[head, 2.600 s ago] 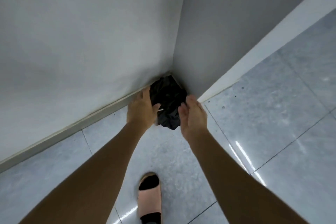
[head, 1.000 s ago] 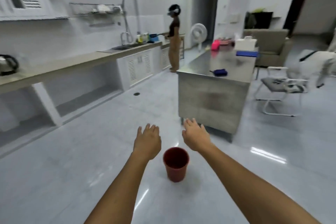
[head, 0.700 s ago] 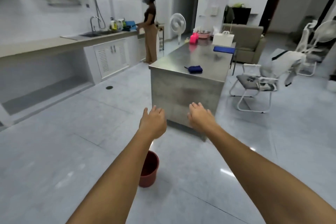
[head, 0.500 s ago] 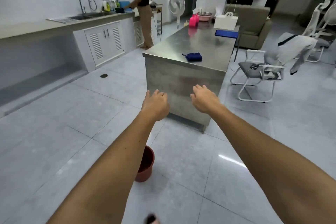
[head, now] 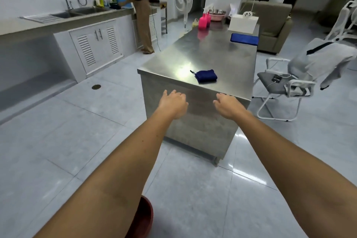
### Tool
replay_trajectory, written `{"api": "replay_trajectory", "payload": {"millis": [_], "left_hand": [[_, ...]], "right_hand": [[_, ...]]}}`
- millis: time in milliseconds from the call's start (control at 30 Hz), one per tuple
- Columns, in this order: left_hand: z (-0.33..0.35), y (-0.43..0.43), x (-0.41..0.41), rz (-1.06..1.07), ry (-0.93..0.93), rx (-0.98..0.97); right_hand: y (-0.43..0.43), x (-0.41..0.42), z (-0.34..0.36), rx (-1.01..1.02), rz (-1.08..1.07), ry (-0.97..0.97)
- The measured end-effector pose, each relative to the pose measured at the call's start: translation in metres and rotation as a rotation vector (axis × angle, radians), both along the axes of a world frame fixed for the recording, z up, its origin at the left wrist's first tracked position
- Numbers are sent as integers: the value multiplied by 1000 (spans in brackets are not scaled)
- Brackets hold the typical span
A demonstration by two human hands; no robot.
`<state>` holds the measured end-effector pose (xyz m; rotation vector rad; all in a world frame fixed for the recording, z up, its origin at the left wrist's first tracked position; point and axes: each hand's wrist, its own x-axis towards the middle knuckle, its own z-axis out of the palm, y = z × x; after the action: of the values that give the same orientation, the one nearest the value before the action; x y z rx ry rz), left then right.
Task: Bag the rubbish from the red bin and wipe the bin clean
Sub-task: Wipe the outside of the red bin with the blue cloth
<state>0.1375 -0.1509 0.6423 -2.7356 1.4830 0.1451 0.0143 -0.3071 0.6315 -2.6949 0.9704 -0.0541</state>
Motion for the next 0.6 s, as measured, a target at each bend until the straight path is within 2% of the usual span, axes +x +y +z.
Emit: {"api": "replay_trajectory", "payload": {"millis": [267,600], "left_hand": [[-35,-130,89,79,86,15],[-93,-335,188,367,316,-187]], "right_hand": [[-150,105,-27,64,0,42],[-364,250,-78,155,77,64]]}}
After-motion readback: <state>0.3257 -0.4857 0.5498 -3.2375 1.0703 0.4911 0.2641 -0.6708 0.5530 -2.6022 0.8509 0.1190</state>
